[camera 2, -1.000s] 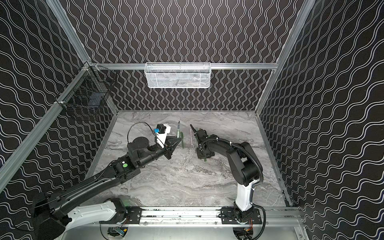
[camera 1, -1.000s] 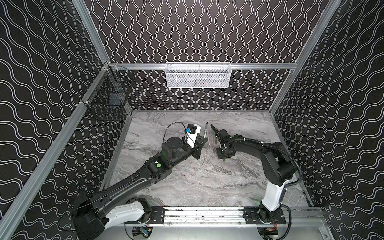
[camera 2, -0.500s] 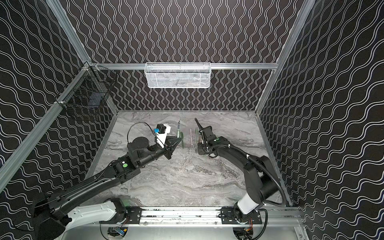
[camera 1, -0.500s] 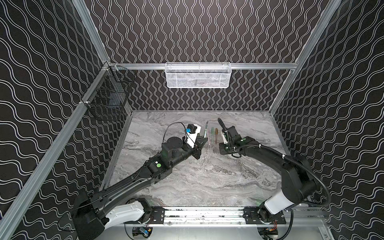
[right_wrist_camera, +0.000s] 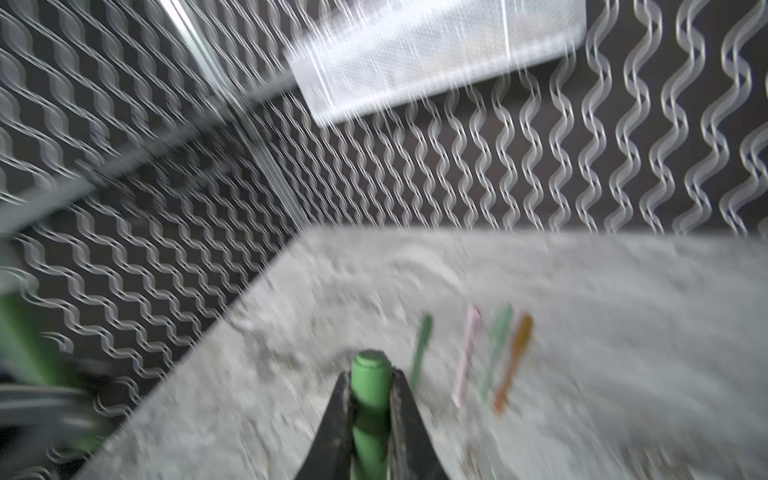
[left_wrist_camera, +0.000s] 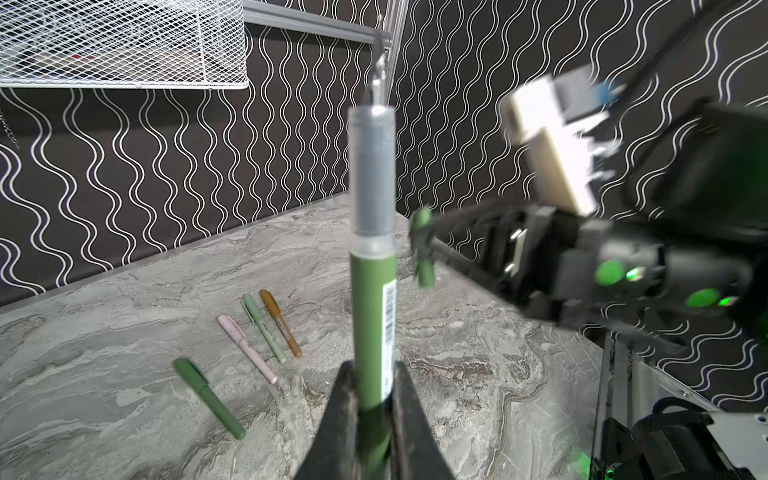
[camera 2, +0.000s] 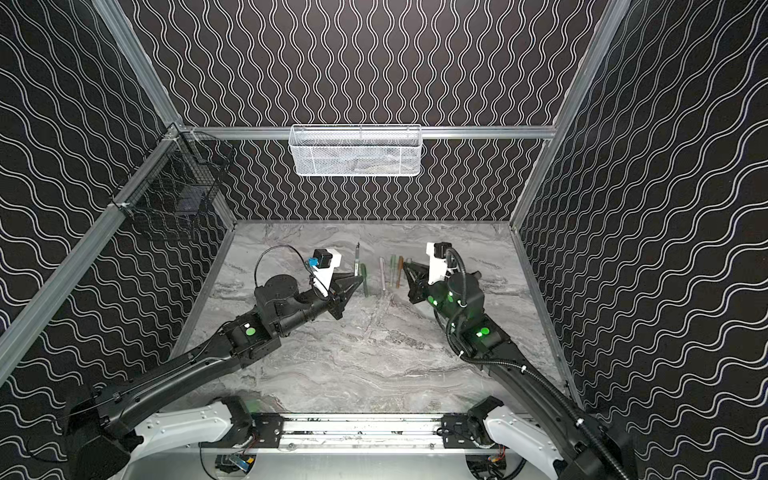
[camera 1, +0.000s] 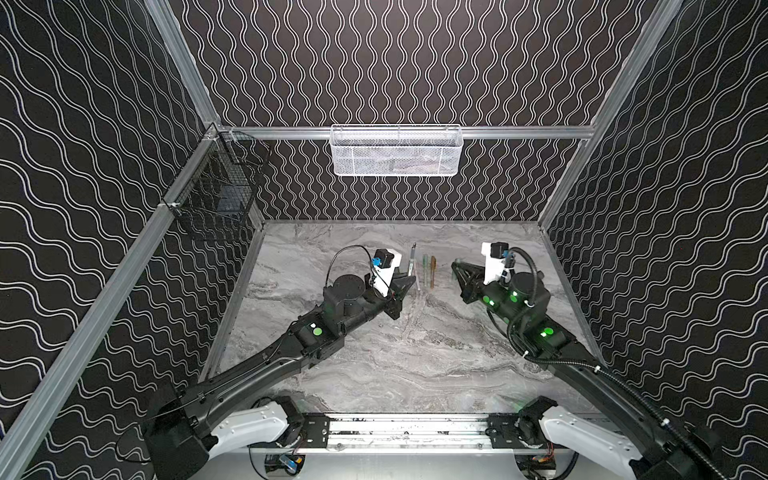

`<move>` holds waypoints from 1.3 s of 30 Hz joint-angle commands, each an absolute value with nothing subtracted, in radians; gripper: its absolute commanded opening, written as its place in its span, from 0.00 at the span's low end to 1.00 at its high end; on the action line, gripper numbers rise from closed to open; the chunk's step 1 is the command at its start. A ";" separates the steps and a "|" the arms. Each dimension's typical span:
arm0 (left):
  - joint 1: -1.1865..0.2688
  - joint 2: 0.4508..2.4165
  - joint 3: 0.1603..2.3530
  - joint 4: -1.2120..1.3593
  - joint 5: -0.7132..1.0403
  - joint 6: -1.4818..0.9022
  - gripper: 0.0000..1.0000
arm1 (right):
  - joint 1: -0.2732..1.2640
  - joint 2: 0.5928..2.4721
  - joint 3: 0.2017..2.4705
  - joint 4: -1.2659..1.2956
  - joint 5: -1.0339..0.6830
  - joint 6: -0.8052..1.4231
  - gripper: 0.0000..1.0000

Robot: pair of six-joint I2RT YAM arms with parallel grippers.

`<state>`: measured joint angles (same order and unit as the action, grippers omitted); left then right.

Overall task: Insert the pens into the pen caps
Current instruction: 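Lift the dark green cap off the table with the right gripper, then carry the green cap above the pen nib held by the left gripper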

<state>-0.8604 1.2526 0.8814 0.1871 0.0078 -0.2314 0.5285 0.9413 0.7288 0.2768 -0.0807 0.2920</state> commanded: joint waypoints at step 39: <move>-0.911 1.305 0.895 0.223 0.061 -0.229 0.00 | 0.695 1.095 1.025 0.535 -0.121 0.173 0.11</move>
<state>-0.9100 1.3025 0.8848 0.1913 0.0563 -0.2325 0.6930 1.0924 1.0122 0.5144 -0.1169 0.1677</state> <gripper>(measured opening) 0.130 0.148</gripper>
